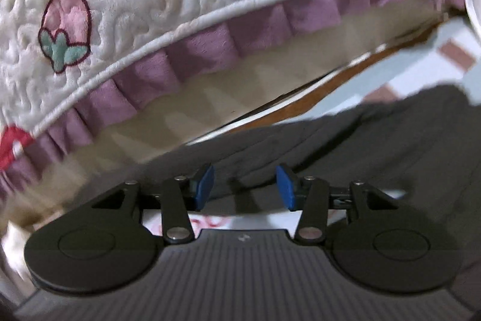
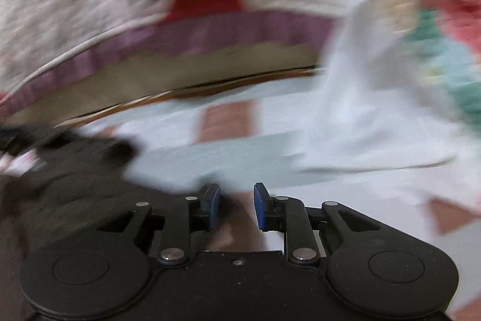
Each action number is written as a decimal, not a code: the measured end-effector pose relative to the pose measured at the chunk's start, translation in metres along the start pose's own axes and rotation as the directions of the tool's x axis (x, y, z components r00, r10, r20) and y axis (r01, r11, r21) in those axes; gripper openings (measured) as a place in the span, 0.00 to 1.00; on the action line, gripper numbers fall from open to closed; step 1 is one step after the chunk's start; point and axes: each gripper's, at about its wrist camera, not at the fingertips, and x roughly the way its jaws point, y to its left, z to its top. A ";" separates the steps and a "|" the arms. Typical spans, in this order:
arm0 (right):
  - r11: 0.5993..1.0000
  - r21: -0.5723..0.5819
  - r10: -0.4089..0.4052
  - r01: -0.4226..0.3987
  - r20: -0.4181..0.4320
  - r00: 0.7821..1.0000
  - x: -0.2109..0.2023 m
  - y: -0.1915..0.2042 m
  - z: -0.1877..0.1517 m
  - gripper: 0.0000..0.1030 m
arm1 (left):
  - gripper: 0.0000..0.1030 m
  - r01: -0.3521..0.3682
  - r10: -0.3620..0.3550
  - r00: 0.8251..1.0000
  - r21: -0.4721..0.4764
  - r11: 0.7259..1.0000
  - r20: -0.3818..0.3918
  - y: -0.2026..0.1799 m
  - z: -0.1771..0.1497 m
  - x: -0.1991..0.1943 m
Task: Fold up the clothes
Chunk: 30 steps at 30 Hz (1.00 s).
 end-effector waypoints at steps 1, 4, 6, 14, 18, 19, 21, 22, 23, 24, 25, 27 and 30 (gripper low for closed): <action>0.998 0.063 -0.032 0.031 0.010 0.999 -0.004 -0.015 0.006 0.35 | 0.44 -0.041 0.042 0.999 0.022 0.999 -0.016 0.006 -0.005 0.006; 0.971 0.238 0.007 -0.021 0.059 0.998 -0.016 -0.054 0.012 0.35 | 0.44 -0.019 0.020 0.999 0.022 1.000 -0.040 0.018 -0.009 0.017; 0.969 0.234 0.066 -0.077 0.055 0.996 -0.015 -0.050 0.009 0.35 | 0.45 0.041 -0.039 0.998 0.039 0.998 -0.051 0.016 -0.009 0.020; 0.952 -0.013 0.307 -0.307 -0.009 0.952 -0.010 0.016 -0.001 0.35 | 0.57 -0.073 0.081 0.993 0.098 0.993 -0.088 -0.013 0.016 0.060; 0.944 -0.024 0.327 -0.329 -0.044 0.944 -0.013 0.015 0.001 0.36 | 0.61 -0.094 0.106 0.992 0.145 0.985 -0.075 -0.018 0.021 0.066; 0.942 0.014 0.336 -0.335 -0.055 0.940 -0.011 0.009 0.003 0.37 | 0.62 -0.102 0.114 0.991 0.145 0.984 -0.074 -0.019 0.022 0.068; 0.933 0.094 0.355 -0.348 -0.074 0.932 -0.007 -0.002 0.003 0.40 | 0.63 -0.083 0.097 0.992 0.144 0.986 -0.086 -0.020 0.023 0.066; 0.926 0.136 0.365 -0.353 -0.082 0.927 -0.005 -0.006 0.002 0.40 | 0.63 -0.071 0.084 0.992 0.143 0.987 -0.092 -0.020 0.023 0.064; 0.916 0.171 0.382 -0.363 -0.093 0.920 -0.002 -0.011 -0.001 0.40 | 0.64 -0.004 0.017 0.995 0.137 0.991 -0.097 -0.019 0.024 0.060; 0.905 0.206 0.398 -0.372 -0.104 0.911 0.001 -0.015 -0.003 0.40 | 0.65 0.053 -0.039 0.994 0.144 0.988 -0.098 -0.019 0.024 0.057; 0.899 0.224 0.405 -0.375 -0.108 0.908 0.002 -0.018 -0.004 0.40 | 0.65 0.106 -0.091 0.991 0.153 0.983 -0.099 -0.020 0.025 0.054; 0.889 0.248 0.421 -0.386 -0.109 0.900 0.003 -0.021 -0.006 0.42 | 0.70 0.085 -0.067 0.993 0.203 0.975 -0.095 -0.031 0.028 0.060; 0.874 0.262 0.447 -0.409 -0.103 0.889 0.003 -0.022 -0.006 0.42 | 0.78 0.024 -0.010 0.998 0.222 0.975 -0.062 -0.039 0.037 0.072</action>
